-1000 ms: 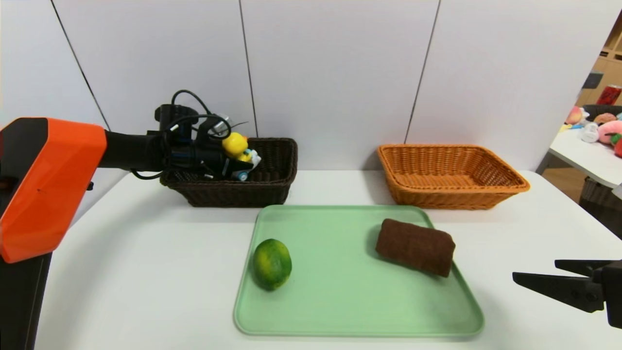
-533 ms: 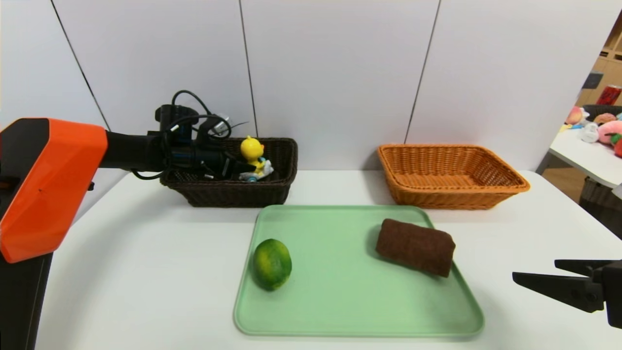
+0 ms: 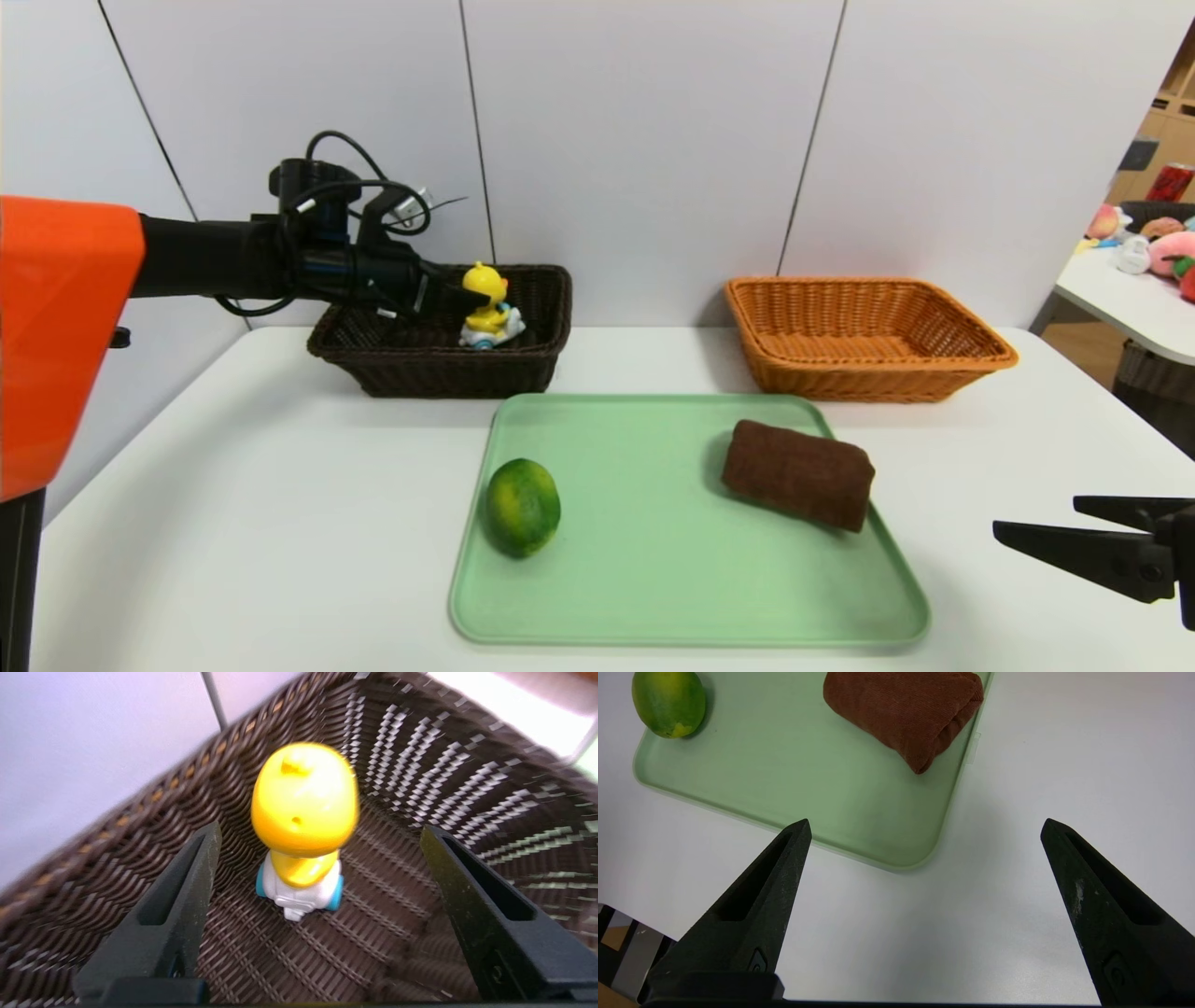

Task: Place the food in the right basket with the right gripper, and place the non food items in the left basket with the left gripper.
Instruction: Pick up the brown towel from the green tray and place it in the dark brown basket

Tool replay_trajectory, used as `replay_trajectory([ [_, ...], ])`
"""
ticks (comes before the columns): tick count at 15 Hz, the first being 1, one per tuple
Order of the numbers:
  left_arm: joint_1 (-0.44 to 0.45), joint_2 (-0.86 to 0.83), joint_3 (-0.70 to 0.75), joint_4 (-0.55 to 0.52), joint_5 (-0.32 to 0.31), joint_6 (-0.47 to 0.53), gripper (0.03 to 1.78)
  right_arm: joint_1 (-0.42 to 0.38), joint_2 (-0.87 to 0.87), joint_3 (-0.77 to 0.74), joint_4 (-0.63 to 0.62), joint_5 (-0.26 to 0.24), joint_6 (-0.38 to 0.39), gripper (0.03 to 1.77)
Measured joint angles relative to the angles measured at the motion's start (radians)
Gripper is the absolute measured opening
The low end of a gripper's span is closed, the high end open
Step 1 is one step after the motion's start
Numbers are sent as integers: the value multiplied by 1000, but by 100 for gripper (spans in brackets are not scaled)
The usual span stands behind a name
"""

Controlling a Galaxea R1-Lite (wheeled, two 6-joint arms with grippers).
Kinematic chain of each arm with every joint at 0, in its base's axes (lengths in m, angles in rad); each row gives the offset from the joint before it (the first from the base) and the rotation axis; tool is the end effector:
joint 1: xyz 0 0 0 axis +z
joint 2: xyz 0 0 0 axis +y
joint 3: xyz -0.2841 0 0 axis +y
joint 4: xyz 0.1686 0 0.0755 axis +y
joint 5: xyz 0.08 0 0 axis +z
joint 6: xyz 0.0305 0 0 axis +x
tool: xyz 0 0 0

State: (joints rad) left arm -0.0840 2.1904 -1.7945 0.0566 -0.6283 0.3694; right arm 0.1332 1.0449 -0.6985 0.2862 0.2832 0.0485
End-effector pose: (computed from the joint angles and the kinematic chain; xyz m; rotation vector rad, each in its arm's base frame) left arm 0.4407 -0.0551 0.1902 0.2238 0.3094 -0.7709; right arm 0.1275 0.0257 0.1949 0.0939 0.6450 0.3869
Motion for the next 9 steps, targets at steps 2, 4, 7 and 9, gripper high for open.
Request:
replay_trajectory([
  [2,-2,-57,1,27,-2,-2,157,0,-6,-3,0,1,0,170],
  [4,-14,-124,17,76,-3,-5,160,0,-10,-4,0,1,0,170],
  [7,-77,-225,87,113,-13,-11,163,0,-18,-1,1,2,0,170],
  [9,-144,-280,139,114,-25,-24,165,0,-22,2,1,1,0,170],
])
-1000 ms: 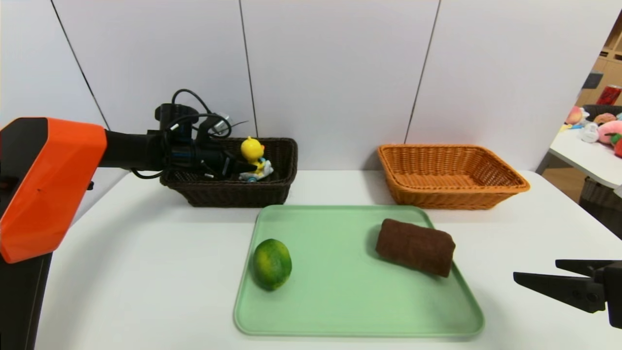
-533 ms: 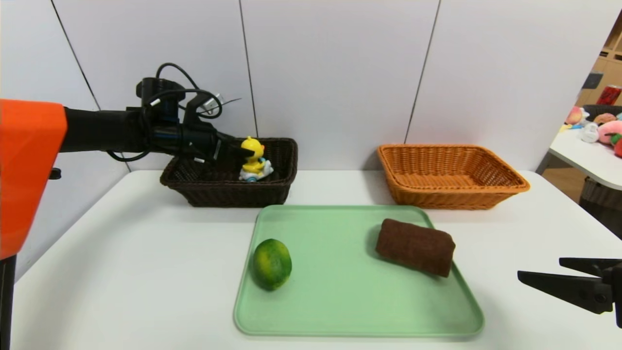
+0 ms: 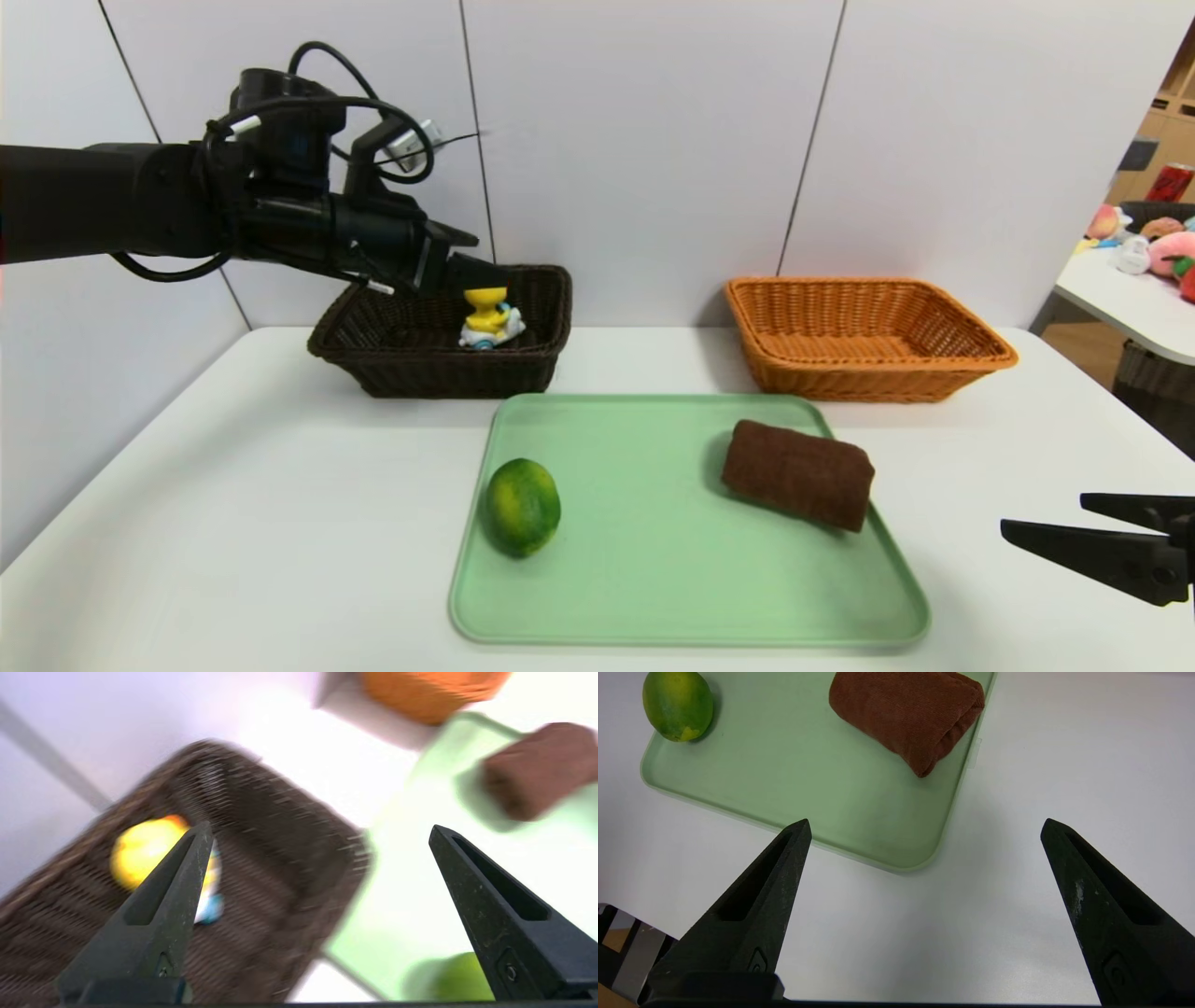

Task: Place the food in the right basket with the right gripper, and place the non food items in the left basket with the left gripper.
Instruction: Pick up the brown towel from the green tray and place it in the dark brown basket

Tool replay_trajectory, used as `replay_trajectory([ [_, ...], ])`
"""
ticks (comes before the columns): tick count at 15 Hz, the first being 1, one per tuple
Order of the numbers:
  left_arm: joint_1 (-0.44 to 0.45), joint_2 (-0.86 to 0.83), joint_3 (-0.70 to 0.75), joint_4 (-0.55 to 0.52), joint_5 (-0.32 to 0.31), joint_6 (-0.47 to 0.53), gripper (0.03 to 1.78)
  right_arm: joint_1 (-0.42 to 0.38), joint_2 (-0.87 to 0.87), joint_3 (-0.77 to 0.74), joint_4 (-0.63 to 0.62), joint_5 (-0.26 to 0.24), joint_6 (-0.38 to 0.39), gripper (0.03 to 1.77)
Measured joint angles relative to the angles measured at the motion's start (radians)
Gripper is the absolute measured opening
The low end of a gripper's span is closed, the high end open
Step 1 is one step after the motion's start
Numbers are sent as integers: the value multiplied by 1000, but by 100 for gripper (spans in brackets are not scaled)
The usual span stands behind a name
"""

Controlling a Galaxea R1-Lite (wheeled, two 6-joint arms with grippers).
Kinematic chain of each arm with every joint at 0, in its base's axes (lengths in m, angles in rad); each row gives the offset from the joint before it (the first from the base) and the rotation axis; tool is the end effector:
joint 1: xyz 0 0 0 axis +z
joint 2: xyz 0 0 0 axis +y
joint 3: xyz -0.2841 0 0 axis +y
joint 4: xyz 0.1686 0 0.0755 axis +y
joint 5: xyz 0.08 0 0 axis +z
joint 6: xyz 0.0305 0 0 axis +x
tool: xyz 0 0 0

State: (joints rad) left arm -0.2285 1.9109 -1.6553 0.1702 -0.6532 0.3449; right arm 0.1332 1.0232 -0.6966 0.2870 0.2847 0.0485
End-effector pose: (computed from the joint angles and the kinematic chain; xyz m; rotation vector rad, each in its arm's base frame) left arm 0.3580 -0.1023 0.2552 0.2248 0.2751 -0.9307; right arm 0.1231 0.0251 0.1971 0.0930 0.6260 0.3897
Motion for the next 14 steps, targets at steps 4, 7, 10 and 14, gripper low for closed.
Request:
replay_trajectory([
  [4,-161,-42,56,-5,-22,-19,167,0,-16,8,0,0,23,170],
  [7,-278,-24,68,-8,-35,-20,167,0,-32,11,1,-1,23,170],
  [10,-361,26,64,-42,-77,-19,169,0,-47,16,3,-1,23,170],
  [14,-443,124,62,-102,-84,-11,169,-1,-69,35,6,-3,22,170],
])
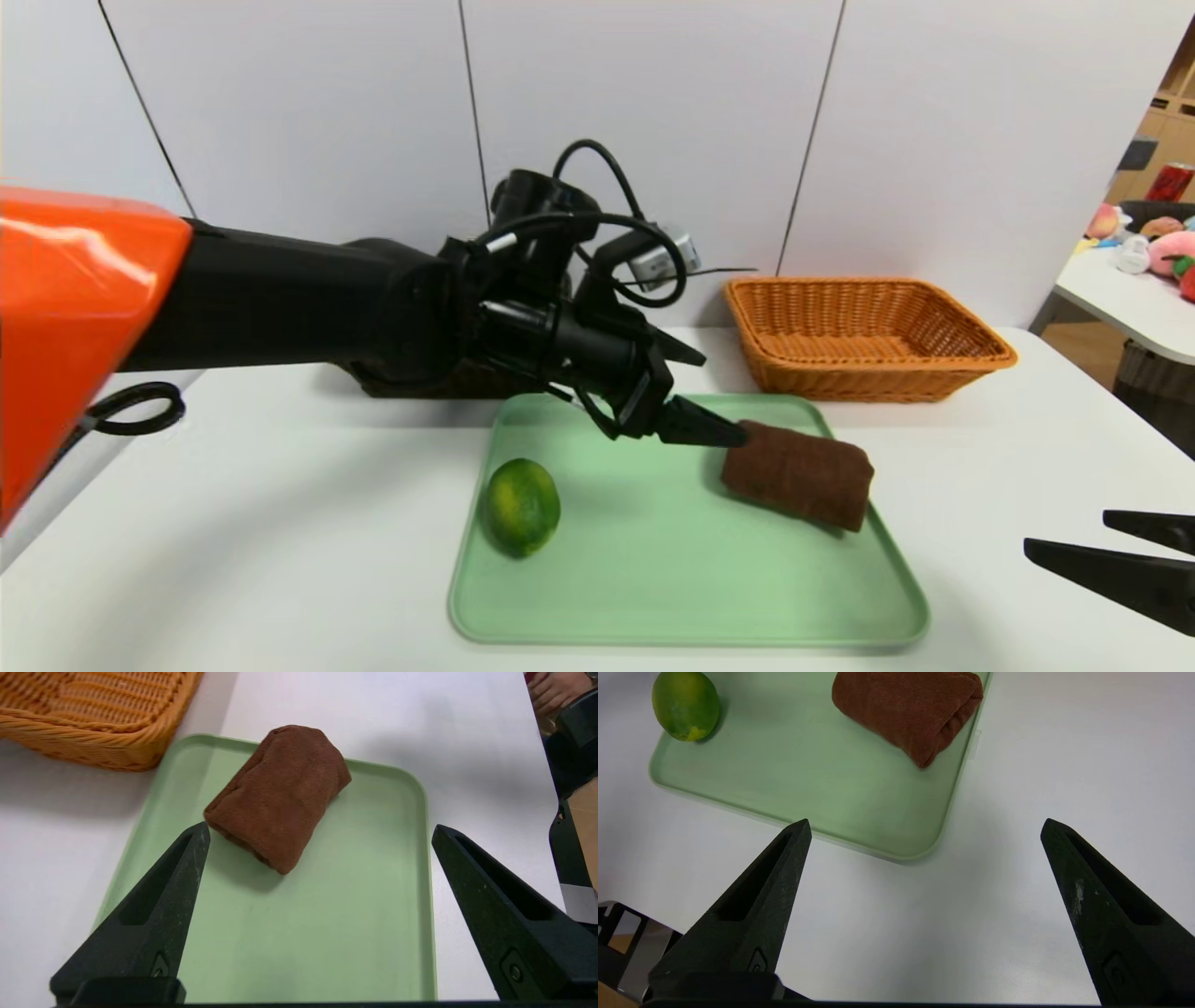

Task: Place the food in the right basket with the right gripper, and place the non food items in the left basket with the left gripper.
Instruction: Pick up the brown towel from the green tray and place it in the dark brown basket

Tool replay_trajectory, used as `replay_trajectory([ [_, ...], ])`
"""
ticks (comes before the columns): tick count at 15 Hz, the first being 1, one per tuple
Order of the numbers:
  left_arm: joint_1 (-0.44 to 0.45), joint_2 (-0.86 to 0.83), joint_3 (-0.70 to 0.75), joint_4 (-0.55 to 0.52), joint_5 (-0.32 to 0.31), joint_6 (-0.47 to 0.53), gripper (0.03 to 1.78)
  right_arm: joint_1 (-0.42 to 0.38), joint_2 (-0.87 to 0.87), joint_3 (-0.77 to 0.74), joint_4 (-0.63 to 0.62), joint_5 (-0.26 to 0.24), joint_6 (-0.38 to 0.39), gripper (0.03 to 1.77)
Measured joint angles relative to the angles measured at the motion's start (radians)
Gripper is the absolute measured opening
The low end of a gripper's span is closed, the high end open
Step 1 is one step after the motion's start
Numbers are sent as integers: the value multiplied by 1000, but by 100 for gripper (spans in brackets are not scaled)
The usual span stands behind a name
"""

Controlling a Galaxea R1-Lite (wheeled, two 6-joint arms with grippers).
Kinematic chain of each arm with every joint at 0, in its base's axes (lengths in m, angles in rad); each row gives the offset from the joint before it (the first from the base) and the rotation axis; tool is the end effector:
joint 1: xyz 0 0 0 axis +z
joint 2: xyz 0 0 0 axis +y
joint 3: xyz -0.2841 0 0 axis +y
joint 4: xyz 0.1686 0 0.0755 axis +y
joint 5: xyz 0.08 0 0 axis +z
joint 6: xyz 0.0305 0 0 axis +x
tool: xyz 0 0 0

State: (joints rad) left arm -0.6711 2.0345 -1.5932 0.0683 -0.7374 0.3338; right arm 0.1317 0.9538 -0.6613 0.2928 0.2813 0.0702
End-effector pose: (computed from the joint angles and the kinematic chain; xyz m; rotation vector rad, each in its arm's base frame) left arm 0.3015 -0.2656 0.2003 0.2518 0.3180 -1.4534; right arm 0.1079 0.0228 0.1950 0.1113 0.6017 0.3804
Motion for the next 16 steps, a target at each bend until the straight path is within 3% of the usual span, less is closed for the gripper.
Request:
replay_trajectory([
  [4,-61,101,-32,-115,-6,-4,169,0,-11,11,3,0,0,170],
  [8,-78,200,-128,-124,-46,11,169,-5,-12,26,0,1,0,170],
  [16,-95,366,-284,-119,-44,35,169,-14,-11,46,-4,0,0,170],
])
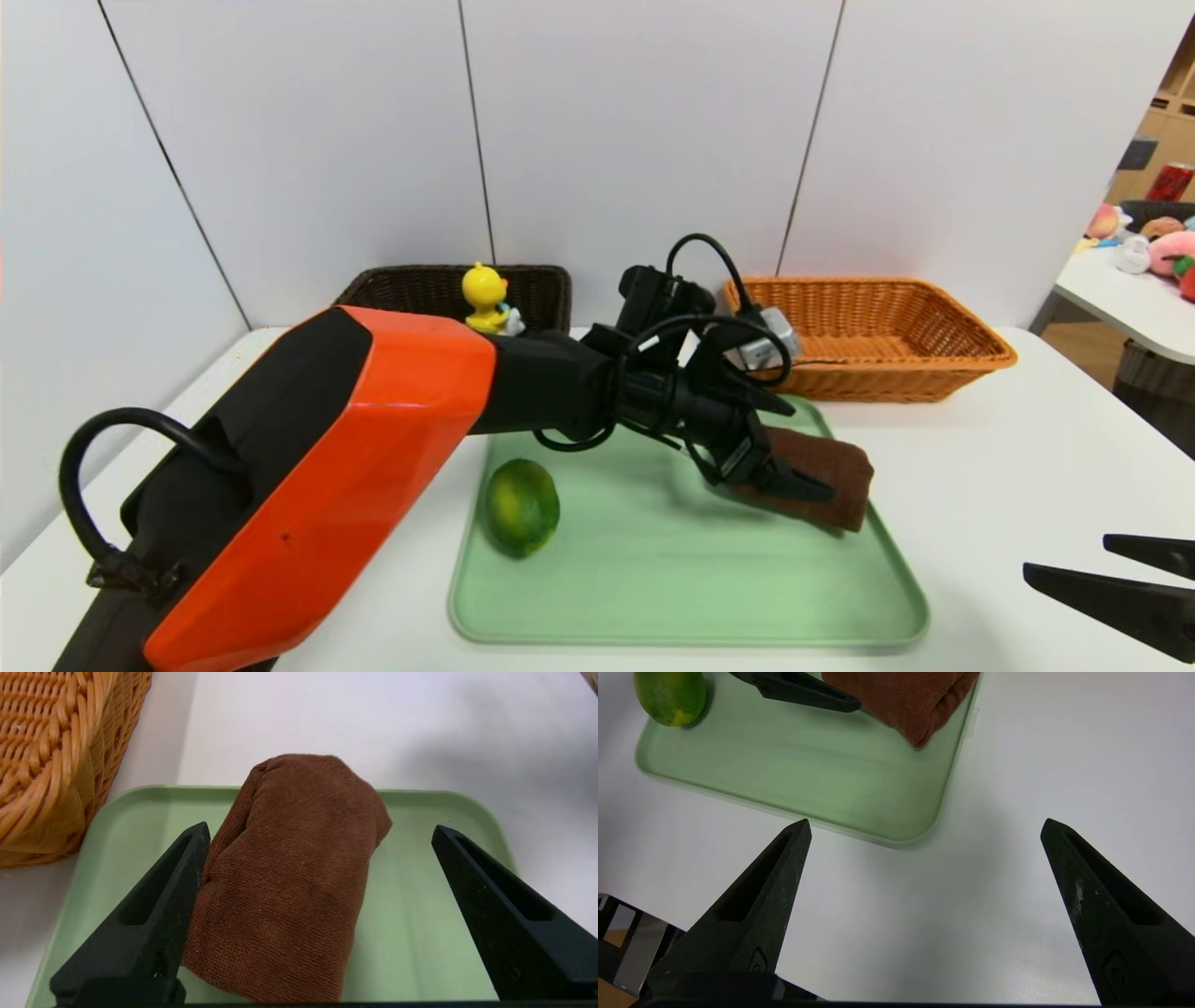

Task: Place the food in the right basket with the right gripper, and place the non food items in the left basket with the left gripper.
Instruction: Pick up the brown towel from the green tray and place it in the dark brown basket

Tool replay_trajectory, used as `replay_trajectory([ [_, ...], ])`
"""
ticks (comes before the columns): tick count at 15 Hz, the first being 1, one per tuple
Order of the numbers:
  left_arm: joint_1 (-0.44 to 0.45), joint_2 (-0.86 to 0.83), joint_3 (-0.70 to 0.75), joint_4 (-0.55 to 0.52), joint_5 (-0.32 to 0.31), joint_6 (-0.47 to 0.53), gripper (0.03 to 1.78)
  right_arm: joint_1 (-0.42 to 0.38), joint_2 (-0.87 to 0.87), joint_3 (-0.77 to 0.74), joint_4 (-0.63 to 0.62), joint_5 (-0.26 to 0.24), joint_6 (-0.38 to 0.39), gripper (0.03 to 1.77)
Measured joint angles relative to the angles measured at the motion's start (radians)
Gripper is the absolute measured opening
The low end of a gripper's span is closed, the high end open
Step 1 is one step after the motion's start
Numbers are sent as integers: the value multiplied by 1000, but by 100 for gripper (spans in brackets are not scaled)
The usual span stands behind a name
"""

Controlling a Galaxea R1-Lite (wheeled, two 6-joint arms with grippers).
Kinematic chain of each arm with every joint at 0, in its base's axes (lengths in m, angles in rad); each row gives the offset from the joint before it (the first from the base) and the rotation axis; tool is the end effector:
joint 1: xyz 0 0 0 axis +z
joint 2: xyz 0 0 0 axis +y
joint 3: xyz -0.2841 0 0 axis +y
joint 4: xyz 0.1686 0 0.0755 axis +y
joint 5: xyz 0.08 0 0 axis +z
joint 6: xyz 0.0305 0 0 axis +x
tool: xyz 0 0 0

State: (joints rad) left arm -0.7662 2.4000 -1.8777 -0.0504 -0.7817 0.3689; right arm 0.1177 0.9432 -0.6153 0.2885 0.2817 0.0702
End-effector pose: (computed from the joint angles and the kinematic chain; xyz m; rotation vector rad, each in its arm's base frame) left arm 0.3337 -0.3510 0.1270 0.2819 0.2357 -1.5937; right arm 0.1046 0.0209 0.1840 0.1179 0.6318 0.3649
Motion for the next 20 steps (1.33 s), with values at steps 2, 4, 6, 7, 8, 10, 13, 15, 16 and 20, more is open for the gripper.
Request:
replay_trajectory([
  [2,-1,34,-23,-4,3,1,169,-4,0,8,-1,0,1,170],
  [4,0,56,-34,-2,4,10,169,-5,1,13,-1,-2,7,170],
  [6,0,73,-39,-4,4,23,169,-6,1,14,-2,-2,8,170],
  [7,0,81,-43,-4,4,23,169,-6,1,14,-2,-2,9,170],
  [8,-1,90,-48,-6,4,23,169,-6,0,14,-2,-3,10,170],
  [10,-1,101,-53,-7,4,23,169,-6,0,16,-2,-3,13,170],
  [13,-1,110,-60,-7,4,23,169,-6,0,16,-2,-3,14,170],
  [15,-1,113,-61,-7,4,23,147,-6,0,17,-2,-3,15,170],
  [16,-1,113,-62,-7,4,23,132,-6,0,17,-2,-3,15,170],
  [20,-2,113,-77,-5,3,23,85,-6,-1,16,-3,-3,15,170],
])
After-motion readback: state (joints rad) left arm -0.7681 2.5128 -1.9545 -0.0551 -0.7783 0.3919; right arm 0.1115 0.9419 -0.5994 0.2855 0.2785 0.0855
